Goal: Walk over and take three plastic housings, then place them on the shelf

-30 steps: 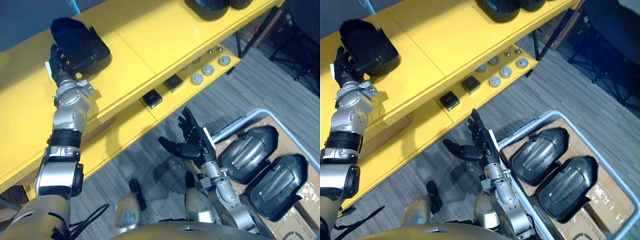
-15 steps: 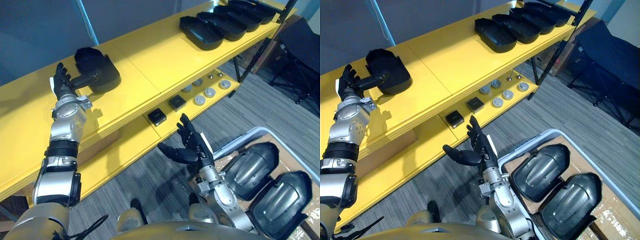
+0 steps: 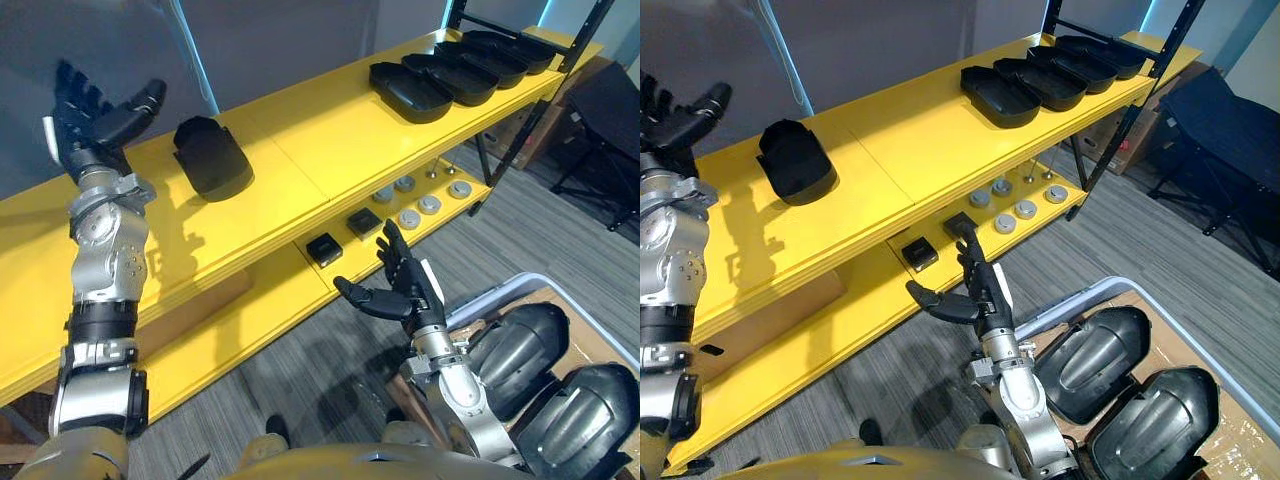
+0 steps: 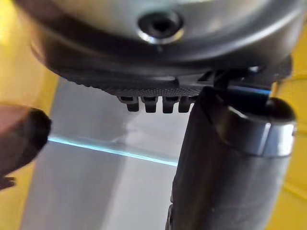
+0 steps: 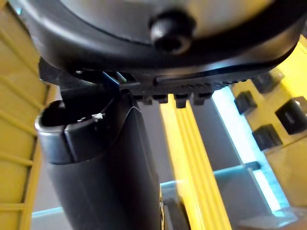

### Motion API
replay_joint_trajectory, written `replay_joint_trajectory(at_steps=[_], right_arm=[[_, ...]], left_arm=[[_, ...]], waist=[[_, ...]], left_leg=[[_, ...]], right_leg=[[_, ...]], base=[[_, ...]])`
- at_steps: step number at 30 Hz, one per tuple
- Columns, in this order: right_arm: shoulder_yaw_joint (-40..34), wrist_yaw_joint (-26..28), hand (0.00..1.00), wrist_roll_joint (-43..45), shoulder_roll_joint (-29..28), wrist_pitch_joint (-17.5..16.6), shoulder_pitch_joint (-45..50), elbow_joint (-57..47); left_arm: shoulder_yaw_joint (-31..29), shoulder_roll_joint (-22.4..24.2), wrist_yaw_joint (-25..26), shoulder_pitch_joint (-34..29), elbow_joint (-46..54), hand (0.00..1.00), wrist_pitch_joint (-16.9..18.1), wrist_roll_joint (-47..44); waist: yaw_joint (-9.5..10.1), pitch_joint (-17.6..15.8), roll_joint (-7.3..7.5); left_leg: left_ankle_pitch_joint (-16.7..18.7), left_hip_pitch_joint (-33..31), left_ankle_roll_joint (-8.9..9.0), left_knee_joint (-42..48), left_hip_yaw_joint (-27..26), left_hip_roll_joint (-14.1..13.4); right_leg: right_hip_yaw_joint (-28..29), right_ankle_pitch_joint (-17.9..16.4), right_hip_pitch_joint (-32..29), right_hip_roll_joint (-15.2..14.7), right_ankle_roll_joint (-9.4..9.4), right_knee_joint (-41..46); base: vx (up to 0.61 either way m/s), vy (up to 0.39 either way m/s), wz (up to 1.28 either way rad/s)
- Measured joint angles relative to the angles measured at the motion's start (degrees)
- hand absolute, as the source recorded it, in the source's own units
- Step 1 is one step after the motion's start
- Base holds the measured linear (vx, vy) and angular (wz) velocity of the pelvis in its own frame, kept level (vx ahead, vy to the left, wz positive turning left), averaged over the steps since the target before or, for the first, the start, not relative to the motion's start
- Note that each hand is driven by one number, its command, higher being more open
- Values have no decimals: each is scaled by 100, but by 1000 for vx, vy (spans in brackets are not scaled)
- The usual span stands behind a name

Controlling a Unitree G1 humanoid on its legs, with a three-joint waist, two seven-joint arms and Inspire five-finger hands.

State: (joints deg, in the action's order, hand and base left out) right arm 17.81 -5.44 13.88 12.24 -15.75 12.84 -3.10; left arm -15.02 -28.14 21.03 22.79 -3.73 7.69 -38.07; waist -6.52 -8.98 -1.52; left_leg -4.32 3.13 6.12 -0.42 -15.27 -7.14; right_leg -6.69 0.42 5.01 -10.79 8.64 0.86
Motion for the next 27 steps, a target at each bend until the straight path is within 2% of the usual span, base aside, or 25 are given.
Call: replay_joint_trajectory(at_steps=[1,3,4,6,8,9,12,14,18,21,22,27], right_arm=[[-73,-5,100,3,-47,0,21,0],[-384,-7,100,3,-298,-20,153,-25],[-428,-9,100,2,-349,-32,176,-34],[-636,-15,100,5,-514,-95,265,-181],[-682,-14,100,5,-528,-120,231,-259],[-692,-14,100,11,-531,-121,186,-277],[-654,-60,100,2,-546,-122,19,-278],[-620,-366,100,-206,-562,-122,-50,-307],[-799,-791,100,-264,-557,-120,136,-756],[-1249,-886,100,-362,-505,-113,705,-1291],[-1418,-878,100,-444,-471,-114,936,-1369],[-1908,-764,100,-310,-192,-113,1619,-1372]], left_arm=[[-71,180,84,-245,386,100,169,41],[-162,1157,358,-1422,1992,100,703,385],[-135,1374,390,-1689,2283,100,770,507],[198,2264,467,-2894,3208,100,1019,922],[542,2517,447,-3380,3291,100,1032,944],[772,2582,375,-3567,3289,100,1042,947],[1192,2598,75,-3694,3289,100,1120,1171],[1371,2570,-277,-3694,3288,100,1139,1170],[1972,2403,-763,-3706,3237,100,1235,1158],[2452,2210,-1037,-3714,2913,100,1244,986],[2624,2137,-1111,-3706,2736,100,1243,852],[3325,1911,-1112,-3308,2017,100,1242,697]], waist=[[6,10,-3],[31,140,-13],[35,155,-12],[158,176,-11],[240,185,-6],[334,204,14],[391,233,59],[434,237,67],[397,266,119],[220,267,175],[64,269,229],[-403,252,422]], left_leg=[[0,19,0,-11,-9,0],[0,46,1,-67,-8,6],[0,49,1,-71,2,6],[-3,49,12,-73,49,6],[-16,48,28,-91,144,8],[-16,49,41,-131,162,6],[-194,77,66,-378,169,5],[-232,122,76,-439,61,-10],[-204,152,92,-436,-249,-57],[-152,303,144,-434,-776,-152],[-105,368,174,-433,-951,-181],[265,452,317,-21,-1792,-390]], right_leg=[[0,0,9,1,0,-1],[-53,0,20,2,0,-8],[-85,0,27,2,0,-8],[-163,-1,57,2,-1,-14],[-273,-25,119,2,-31,-20],[-312,-56,109,7,-70,-21],[-398,-85,58,21,-107,-26],[-371,-77,3,19,-119,-28],[-51,69,-222,60,-179,-17],[469,225,-414,184,-147,-65],[629,269,-433,231,-136,-134],[1478,441,-727,464,-158,-196]], base=[[6,-2,-5],[11,-2,2],[19,-8,8],[-18,-10,9],[-74,-12,21],[-98,-10,24],[-91,-4,10],[-57,15,-30],[-17,15,-45],[35,2,-88],[37,1,-74],[70,-9,-89]])
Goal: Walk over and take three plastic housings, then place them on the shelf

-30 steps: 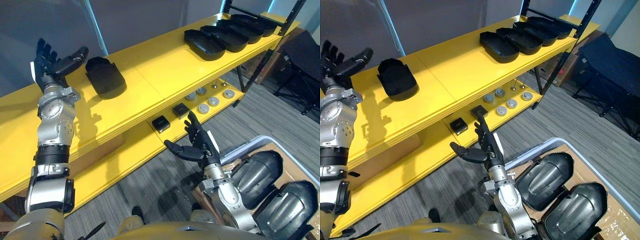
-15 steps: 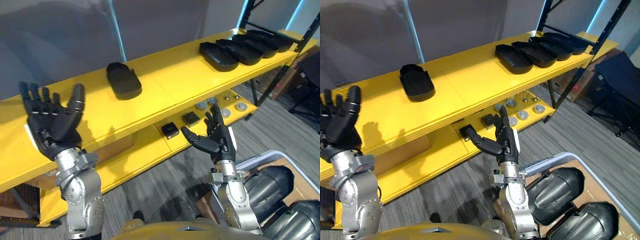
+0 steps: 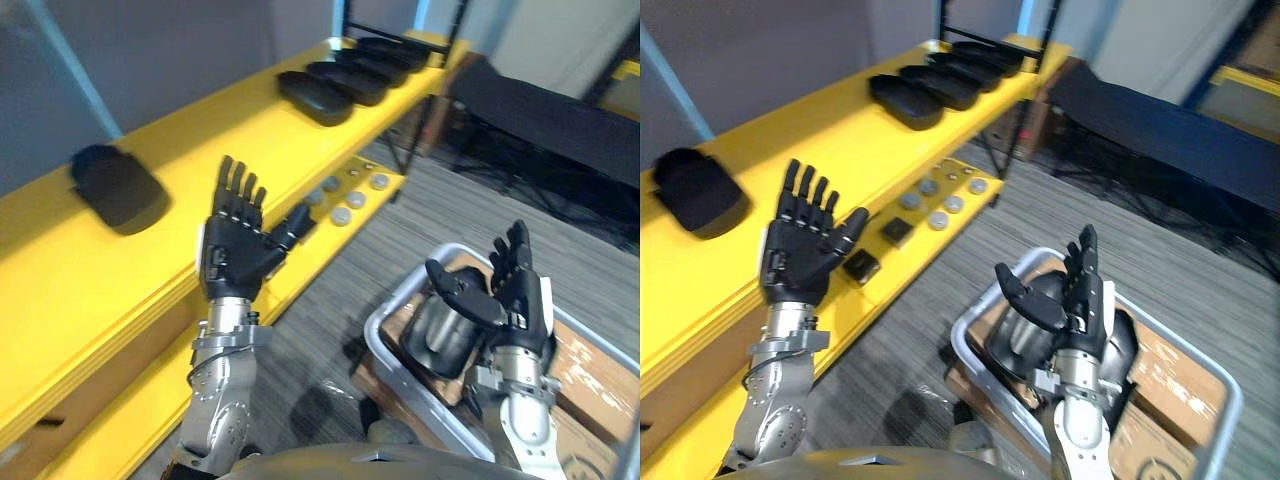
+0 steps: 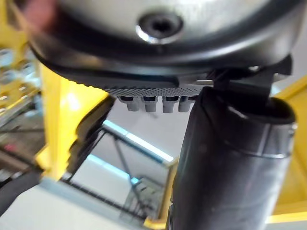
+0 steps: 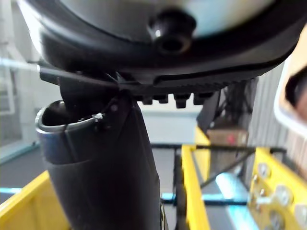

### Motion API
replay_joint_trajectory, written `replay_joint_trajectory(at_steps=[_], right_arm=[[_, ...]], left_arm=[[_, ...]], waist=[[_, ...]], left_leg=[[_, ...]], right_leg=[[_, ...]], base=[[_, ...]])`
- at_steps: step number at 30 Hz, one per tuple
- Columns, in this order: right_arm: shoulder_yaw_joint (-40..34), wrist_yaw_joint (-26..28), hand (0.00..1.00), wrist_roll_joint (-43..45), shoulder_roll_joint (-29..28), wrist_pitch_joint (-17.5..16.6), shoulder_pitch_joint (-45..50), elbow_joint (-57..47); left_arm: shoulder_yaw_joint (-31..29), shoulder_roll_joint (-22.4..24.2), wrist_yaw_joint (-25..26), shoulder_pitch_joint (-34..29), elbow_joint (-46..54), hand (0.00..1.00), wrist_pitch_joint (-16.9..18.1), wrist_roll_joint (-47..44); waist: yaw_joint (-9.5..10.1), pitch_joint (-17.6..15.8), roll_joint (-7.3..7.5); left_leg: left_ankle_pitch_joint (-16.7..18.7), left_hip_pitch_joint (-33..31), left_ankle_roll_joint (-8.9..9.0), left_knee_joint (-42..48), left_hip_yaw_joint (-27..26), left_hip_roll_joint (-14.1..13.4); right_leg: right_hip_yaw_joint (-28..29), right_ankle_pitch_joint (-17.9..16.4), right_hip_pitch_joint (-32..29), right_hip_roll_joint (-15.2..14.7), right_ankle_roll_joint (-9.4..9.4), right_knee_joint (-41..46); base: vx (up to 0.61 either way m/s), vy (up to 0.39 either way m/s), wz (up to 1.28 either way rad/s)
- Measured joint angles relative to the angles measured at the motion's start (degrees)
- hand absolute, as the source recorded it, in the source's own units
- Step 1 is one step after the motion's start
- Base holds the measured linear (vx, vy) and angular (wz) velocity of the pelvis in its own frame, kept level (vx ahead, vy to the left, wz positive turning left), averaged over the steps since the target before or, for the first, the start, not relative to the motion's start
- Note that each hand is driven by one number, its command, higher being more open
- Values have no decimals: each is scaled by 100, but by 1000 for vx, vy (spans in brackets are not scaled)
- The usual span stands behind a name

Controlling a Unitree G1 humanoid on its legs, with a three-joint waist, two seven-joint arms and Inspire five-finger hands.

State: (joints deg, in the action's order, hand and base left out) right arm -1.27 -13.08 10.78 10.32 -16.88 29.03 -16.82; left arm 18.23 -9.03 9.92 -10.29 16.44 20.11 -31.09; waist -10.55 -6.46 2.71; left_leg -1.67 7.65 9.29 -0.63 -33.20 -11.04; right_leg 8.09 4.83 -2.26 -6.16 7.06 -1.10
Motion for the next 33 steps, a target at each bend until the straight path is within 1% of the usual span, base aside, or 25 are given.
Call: replay_joint_trajectory(at_steps=[3,4,5,6,7,9,10,11,12,14,15,16,18,19,21,23,25,26,27,28,29,30,31,32,33], right_arm=[[-201,24,100,236,101,-45,192,13],[-255,29,100,300,101,-74,222,16],[-339,38,100,360,106,-145,236,22],[-434,107,100,414,122,-278,227,27],[-481,158,100,433,121,-352,214,34],[-519,409,100,605,138,-617,73,42],[-503,463,100,635,144,-660,4,45],[-459,549,100,648,181,-767,-181,110],[-367,563,100,649,269,-785,-369,221],[-244,554,100,649,335,-782,-550,391],[-165,523,100,652,332,-766,-662,517],[-14,488,100,657,326,-698,-799,703],[125,472,100,666,293,-606,-902,826],[282,477,100,741,151,-552,-872,901],[425,530,100,767,-116,-491,-680,975],[517,718,100,761,-355,-494,-415,993],[609,1032,100,777,-422,-515,-247,996],[710,1275,100,787,-410,-518,-295,1020],[844,1463,100,813,-368,-571,-519,1083],[929,1523,100,818,-322,-633,-768,1198],[1161,1547,100,823,-209,-651,-1367,1444],[1457,1534,100,823,-138,-678,-1884,1653],[1592,1497,100,818,-120,-703,-2109,1746],[1892,1362,100,757,-129,-730,-2473,1947],[2159,1158,100,613,-154,-724,-2795,2130]], left_arm=[[306,26,242,372,-125,100,0,42],[331,26,286,462,-130,100,0,49],[325,44,392,594,-133,100,1,70],[298,82,508,694,-142,100,5,75],[277,89,547,720,-163,100,17,80],[175,135,745,733,-284,100,84,192],[126,134,770,725,-303,100,84,228],[25,132,813,712,-304,100,84,258],[-71,133,839,666,-304,100,84,283],[-187,132,836,572,-304,100,84,425],[-259,138,829,523,-303,100,84,447],[-434,137,817,503,-302,100,86,417],[-595,144,773,499,-297,100,112,342],[-733,146,726,470,-223,100,137,234],[-760,155,712,230,42,100,144,223],[-743,154,595,-65,359,100,147,192],[-696,146,402,-224,446,100,145,187],[-691,103,334,-346,445,100,124,201],[-692,144,281,-392,412,100,72,243],[-722,147,259,-417,406,100,72,247],[-833,148,212,-480,409,100,73,242],[-928,136,117,-510,409,100,74,193],[-969,151,19,-516,412,100,78,129],[-1042,209,-140,-549,435,100,126,-60],[-1098,257,-195,-554,436,100,149,-156]], waist=[[-272,-28,-53],[-300,-42,-77],[-321,-73,-126],[-318,-131,-222],[-314,-152,-263],[-190,-219,-412],[-187,-249,-435],[-145,-342,-473],[-41,-397,-484],[72,-424,-514],[149,-474,-558],[296,-542,-623],[405,-564,-645],[422,-668,-637],[429,-714,-633],[453,-742,-594],[560,-802,-496],[578,-834,-391],[611,-868,-428],[677,-867,-424],[825,-841,-384],[932,-844,-395],[996,-837,-381],[1136,-810,-343],[1250,-791,-311]], left_leg=[[428,-14,66,671,-334,-260],[528,-15,53,804,-332,-313],[748,-35,8,1073,-190,-398],[1071,-102,-113,1353,277,-458],[1231,-147,-189,1495,505,-458],[1814,-428,-620,2050,1395,-351],[1945,-507,-712,2137,1602,-302],[2181,-605,-698,2250,1953,-128],[2256,-674,-699,2288,2223,84],[2260,-755,-695,2354,2399,207],[2209,-773,-629,2400,2462,254],[2187,-806,-586,2494,2628,305],[2189,-837,-583,2554,2777,368],[2218,-832,-570,2668,2934,442],[2326,-845,-553,2848,3018,465],[2470,-892,-570,3067,3001,457],[2602,-919,-647,3302,2861,464],[2536,-941,-721,3338,2714,451],[2335,-1045,-798,3200,2539,397],[2220,-1086,-798,3090,2424,337],[1953,-1100,-774,2799,2235,224],[1657,-1052,-759,2470,2191,175],[1532,-1039,-735,2349,2193,156],[1380,-1044,-652,2226,2192,127],[1302,-1103,-570,2241,2208,119]], right_leg=[[434,76,-32,158,6,-6],[522,90,-41,203,11,-6],[705,113,-65,291,7,-5],[901,132,-77,408,17,-2],[991,133,-94,452,18,5],[1295,81,-291,592,-50,111],[1316,72,-347,599,-61,142],[1323,70,-460,588,-64,241],[1334,71,-564,540,-72,349],[1322,75,-666,486,-62,462],[1237,110,-679,447,-3,536],[1056,99,-724,437,14,684],[934,43,-804,413,52,855],[858,-114,-816,365,110,1126],[793,-191,-818,346,126,1329],[823,-167,-814,355,164,1371],[806,-88,-809,325,242,1361],[763,85,-727,223,109,1017],[359,-10,-855,86,-304,1023],[-10,-137,-1125,17,-462,1480],[-677,-348,-1466,-38,-692,2507],[-1155,-560,-1490,-199,-744,3467],[-1315,-646,-1448,-302,-782,3882],[-1497,-889,-1232,-554,-786,4511],[-1585,-994,-980,-754,-631,4428]], base=[[68,-28,-85],[41,-32,-83],[1,-8,-92],[-28,19,-93],[-59,70,-94],[-113,131,-91],[-151,169,-71],[-147,191,-53],[-135,201,-48],[-68,169,-9],[-22,152,15],[-8,98,11],[-20,41,8],[-25,26,26],[-40,45,21],[-97,90,-17],[-190,98,-44],[-257,59,-49],[-272,44,-50],[-248,21,-59],[-205,-5,-57],[-164,-27,-42],[-121,-136,-16],[-114,-213,-11],[-97,-193,-17]])
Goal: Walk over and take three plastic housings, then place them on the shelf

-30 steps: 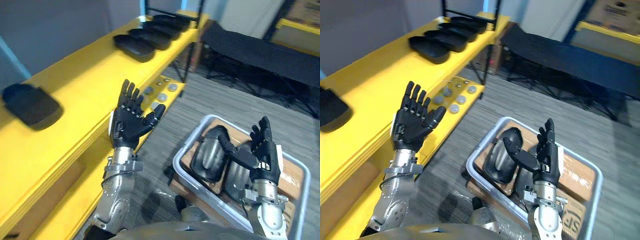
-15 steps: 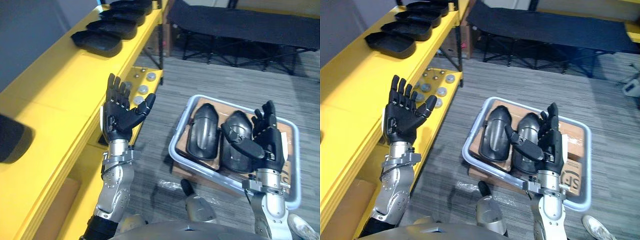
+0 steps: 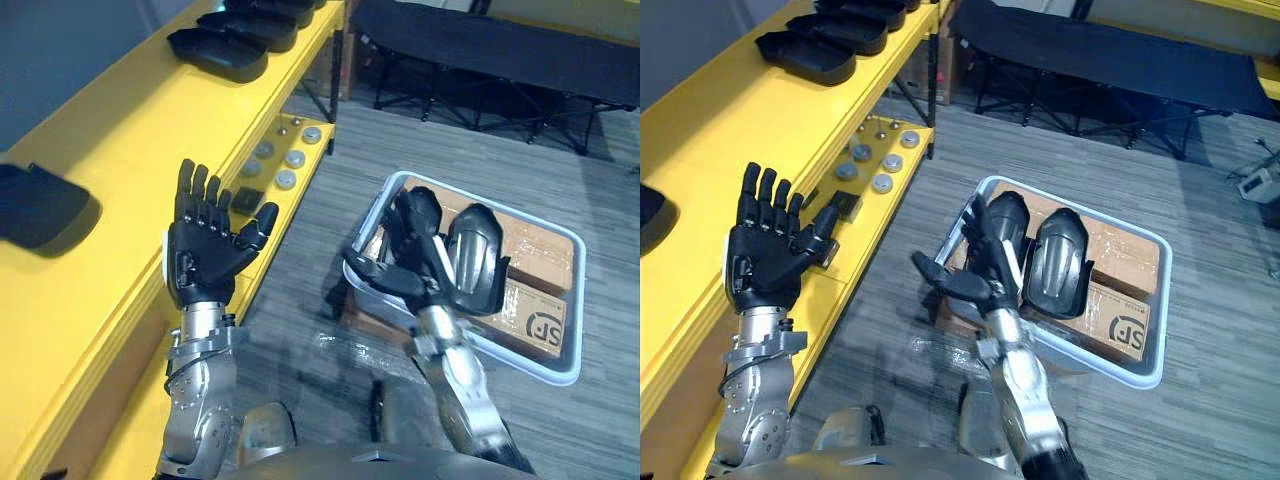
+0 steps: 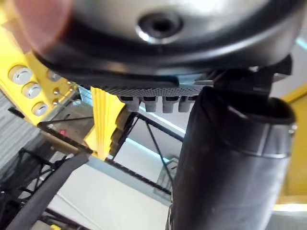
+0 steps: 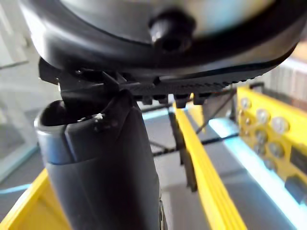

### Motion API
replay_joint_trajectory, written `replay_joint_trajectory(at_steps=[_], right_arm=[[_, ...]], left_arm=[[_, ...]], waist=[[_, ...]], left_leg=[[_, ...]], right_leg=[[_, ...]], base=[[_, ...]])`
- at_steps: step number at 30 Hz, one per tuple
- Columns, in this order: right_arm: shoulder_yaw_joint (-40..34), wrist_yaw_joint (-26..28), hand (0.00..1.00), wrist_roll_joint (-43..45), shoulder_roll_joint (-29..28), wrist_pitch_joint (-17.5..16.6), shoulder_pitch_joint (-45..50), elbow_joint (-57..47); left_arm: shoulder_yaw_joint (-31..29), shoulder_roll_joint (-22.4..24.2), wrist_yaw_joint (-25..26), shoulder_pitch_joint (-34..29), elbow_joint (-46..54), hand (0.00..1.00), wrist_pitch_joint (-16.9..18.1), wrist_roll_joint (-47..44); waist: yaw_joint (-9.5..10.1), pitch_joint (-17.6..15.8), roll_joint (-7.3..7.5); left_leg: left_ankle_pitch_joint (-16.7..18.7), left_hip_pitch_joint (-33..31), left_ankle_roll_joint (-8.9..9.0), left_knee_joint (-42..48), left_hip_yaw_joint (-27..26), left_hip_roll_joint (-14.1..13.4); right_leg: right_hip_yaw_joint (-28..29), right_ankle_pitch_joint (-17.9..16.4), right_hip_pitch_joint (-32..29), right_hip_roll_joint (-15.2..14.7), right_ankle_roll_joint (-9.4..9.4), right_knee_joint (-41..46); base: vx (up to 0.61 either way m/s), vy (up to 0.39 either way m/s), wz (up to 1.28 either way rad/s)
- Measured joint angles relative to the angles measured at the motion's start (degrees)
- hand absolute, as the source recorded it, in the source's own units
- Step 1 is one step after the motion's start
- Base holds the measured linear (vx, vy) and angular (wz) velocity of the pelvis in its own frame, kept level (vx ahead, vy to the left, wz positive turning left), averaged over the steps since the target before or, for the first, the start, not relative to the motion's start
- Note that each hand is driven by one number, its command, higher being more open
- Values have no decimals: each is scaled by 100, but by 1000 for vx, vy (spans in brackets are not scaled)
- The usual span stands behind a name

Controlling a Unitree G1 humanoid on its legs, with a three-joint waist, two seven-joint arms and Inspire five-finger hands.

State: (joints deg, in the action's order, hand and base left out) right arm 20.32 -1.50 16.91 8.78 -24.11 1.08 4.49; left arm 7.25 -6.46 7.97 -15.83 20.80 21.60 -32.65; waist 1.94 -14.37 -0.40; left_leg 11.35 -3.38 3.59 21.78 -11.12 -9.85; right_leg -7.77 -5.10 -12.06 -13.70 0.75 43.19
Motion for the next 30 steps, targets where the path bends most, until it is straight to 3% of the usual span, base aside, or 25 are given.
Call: replay_joint_trajectory(at_steps=[2,3,4,6,7,9,10,14,17,19,20,22,27,30], right_arm=[[220,-334,100,-250,-31,41,-147,61],[236,-444,100,-329,-51,57,-107,114],[223,-565,100,-342,-147,182,-50,179],[173,-543,100,-308,-242,366,38,231],[129,-486,100,-292,-200,510,110,238],[-100,-393,100,-178,-101,628,405,218],[-378,-371,100,31,-72,725,777,146],[-838,-275,100,32,74,748,1564,-42],[-899,-268,100,157,189,757,1862,-128],[-913,-280,100,151,243,755,1799,-148],[-969,-309,100,156,247,750,1806,-238],[-1092,-405,100,156,235,719,1780,-315],[-1504,-872,100,139,-58,739,1615,-245],[-1706,-1330,100,83,-167,741,1443,-153]], left_arm=[[68,129,-34,6,-8,100,-47,-82],[176,143,-85,3,-4,100,-54,-84],[250,110,-167,100,1,100,-67,-84],[239,52,-75,176,-62,100,-104,-93],[190,95,39,218,-150,100,-186,-114],[317,251,104,184,-371,100,-248,-236],[461,279,130,161,-562,100,-320,-277],[542,342,15,-7,-904,100,-458,-388],[658,336,-159,-162,-938,100,-458,-338],[671,333,-222,-138,-932,100,-459,-344],[726,329,-252,-128,-927,100,-459,-345],[836,321,-337,-96,-885,100,-520,-307],[1061,106,-427,85,-879,100,-931,27],[1048,-94,-373,66,-879,100,-1087,235]], waist=[[131,41,-131],[188,157,-326],[225,183,-193],[237,200,23],[213,225,14],[34,234,-204],[-126,238,-209],[-287,234,-198],[-394,257,-237],[-382,265,-241],[-385,334,-353],[-396,406,-442],[-389,305,-247],[-343,212,-117]], left_leg=[[-118,-137,58,-241,171,-37],[-302,-156,28,-513,267,-150],[-506,-234,231,-564,1,-271],[-501,-292,232,-382,-188,-264],[-462,-439,290,-225,-276,-434],[-553,-455,340,-268,-245,-770],[-675,-421,340,-348,-210,-874],[-1025,-407,53,-429,-340,-926],[-1258,-411,0,-411,-229,-849],[-1104,-399,29,-339,-42,-756],[-874,-301,70,-393,15,-613],[-736,-79,124,-846,-4,-508],[-581,-144,359,-832,135,-153],[-482,-504,254,-564,285,26]], right_leg=[[-191,-17,104,331,169,-723],[-63,-30,384,577,276,-1553],[-61,-501,515,412,99,-1334],[-98,-747,861,271,572,-1842],[-221,-802,1042,497,614,-2564],[-236,-502,1134,861,417,-2973],[-237,-490,1080,1002,355,-2934],[-300,-651,902,1012,157,-2865],[-192,-619,711,919,89,-2658],[-45,-529,601,905,95,-2634],[22,-458,550,890,119,-2623],[20,-416,440,852,172,-2444],[-126,-247,489,492,476,-2558],[-230,46,531,317,646,-2952]], base=[[-127,-139,-30],[-160,-253,-72],[-93,-212,-75],[-141,-264,-81],[-169,-275,-84],[-170,-214,-53],[-189,-167,-18],[-106,-113,-23],[-47,-54,-33],[-15,43,-45],[30,79,-29],[64,116,-18],[-39,139,12],[-116,192,23]])
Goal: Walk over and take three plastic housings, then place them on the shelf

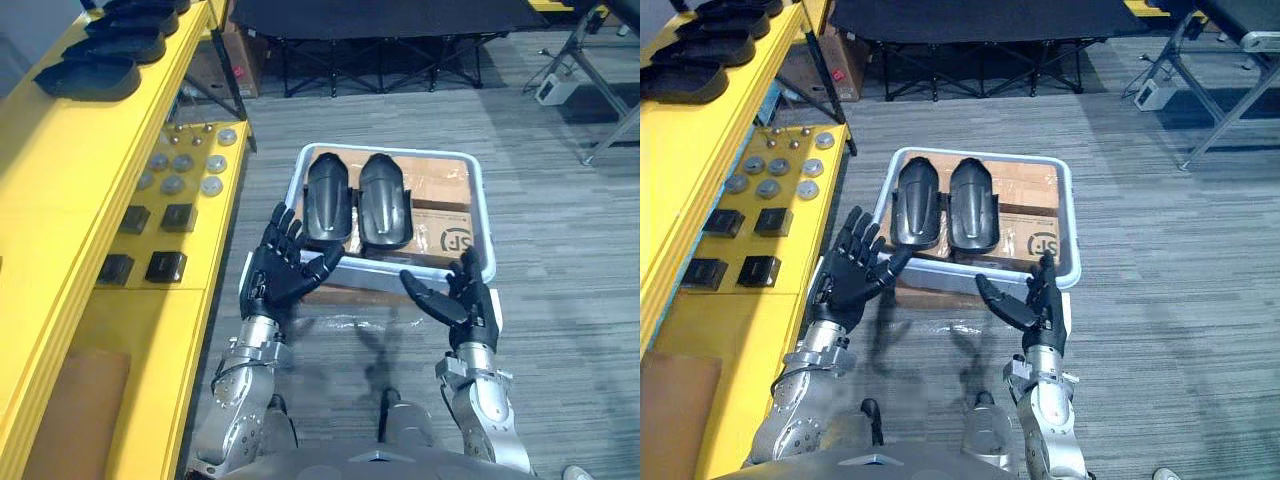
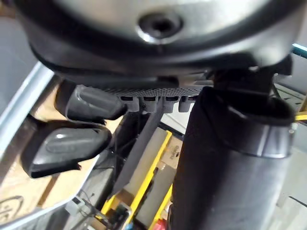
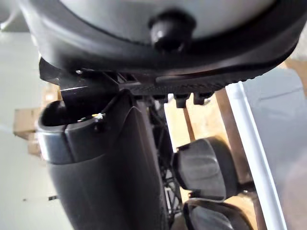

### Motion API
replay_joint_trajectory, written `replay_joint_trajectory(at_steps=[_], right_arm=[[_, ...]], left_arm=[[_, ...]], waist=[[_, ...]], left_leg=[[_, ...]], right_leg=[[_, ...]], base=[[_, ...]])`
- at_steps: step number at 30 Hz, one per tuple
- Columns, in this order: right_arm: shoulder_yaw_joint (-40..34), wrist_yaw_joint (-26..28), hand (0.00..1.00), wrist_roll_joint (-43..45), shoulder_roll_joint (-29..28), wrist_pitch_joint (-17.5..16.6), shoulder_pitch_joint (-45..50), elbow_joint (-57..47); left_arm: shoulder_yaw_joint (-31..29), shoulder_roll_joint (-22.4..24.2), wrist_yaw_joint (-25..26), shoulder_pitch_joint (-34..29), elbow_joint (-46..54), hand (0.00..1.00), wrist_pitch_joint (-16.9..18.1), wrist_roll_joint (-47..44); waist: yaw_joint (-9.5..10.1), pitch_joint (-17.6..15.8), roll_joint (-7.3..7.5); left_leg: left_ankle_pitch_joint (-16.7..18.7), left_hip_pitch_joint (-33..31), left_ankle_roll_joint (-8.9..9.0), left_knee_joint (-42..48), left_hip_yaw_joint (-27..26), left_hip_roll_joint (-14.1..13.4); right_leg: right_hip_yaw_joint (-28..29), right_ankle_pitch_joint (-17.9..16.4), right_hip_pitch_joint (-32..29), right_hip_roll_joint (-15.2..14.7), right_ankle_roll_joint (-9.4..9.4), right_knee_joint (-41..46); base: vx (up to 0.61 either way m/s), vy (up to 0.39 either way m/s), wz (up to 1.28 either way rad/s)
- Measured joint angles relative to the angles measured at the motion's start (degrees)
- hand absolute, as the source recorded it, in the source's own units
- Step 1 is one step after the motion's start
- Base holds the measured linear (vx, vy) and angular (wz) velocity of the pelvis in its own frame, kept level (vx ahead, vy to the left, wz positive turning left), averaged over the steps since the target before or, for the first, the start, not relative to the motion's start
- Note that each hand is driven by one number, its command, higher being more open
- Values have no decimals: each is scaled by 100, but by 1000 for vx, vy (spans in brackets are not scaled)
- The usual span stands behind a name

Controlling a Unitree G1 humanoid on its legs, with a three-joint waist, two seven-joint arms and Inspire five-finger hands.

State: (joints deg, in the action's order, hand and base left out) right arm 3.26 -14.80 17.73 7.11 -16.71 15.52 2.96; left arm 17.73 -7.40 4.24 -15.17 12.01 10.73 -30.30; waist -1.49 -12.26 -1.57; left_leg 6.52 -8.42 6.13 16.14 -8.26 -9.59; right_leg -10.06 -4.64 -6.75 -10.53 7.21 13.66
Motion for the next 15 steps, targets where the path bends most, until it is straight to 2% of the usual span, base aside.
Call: replay_joint_trajectory(at_steps=[1,4,6,9,14,15], right_arm=[[-162,-252,100,-160,-19,20,-291,216],[-613,-595,100,-171,28,145,-869,591],[-1189,-915,100,-106,444,278,-1794,1208],[-1622,-954,100,543,1146,369,-2893,1887],[-1657,-797,100,851,2307,417,-4418,3184],[-1562,-798,100,845,2538,521,-4714,3454]], left_arm=[[-78,-75,14,12,2,100,-53,0],[-198,-116,68,68,2,100,-144,7],[-244,-175,72,183,121,100,-236,9],[-251,-204,71,239,310,100,-243,3],[-102,-259,44,599,188,100,-237,-83],[-36,-261,38,716,16,100,-234,-88]], waist=[[19,-107,59],[136,-304,88],[224,-583,25],[306,-835,-103],[496,-1008,-315],[542,-1052,-374]], left_leg=[[19,-171,-34,152,44,34],[74,-357,-106,396,90,90],[105,-631,-149,660,223,116],[89,-931,-191,856,347,170],[12,-1394,-257,1001,476,198],[-15,-1476,-266,1061,523,202]], right_leg=[[-57,169,25,-47,44,-198],[-95,359,79,-75,76,-418],[-237,481,84,-117,104,-549],[-357,658,13,-116,90,-697],[-472,870,-226,-92,97,-821],[-521,921,-226,-78,94,-885]], base=[[-131,178,18],[-111,113,10],[-125,90,25],[-119,74,19],[-54,37,13],[-12,34,15]])
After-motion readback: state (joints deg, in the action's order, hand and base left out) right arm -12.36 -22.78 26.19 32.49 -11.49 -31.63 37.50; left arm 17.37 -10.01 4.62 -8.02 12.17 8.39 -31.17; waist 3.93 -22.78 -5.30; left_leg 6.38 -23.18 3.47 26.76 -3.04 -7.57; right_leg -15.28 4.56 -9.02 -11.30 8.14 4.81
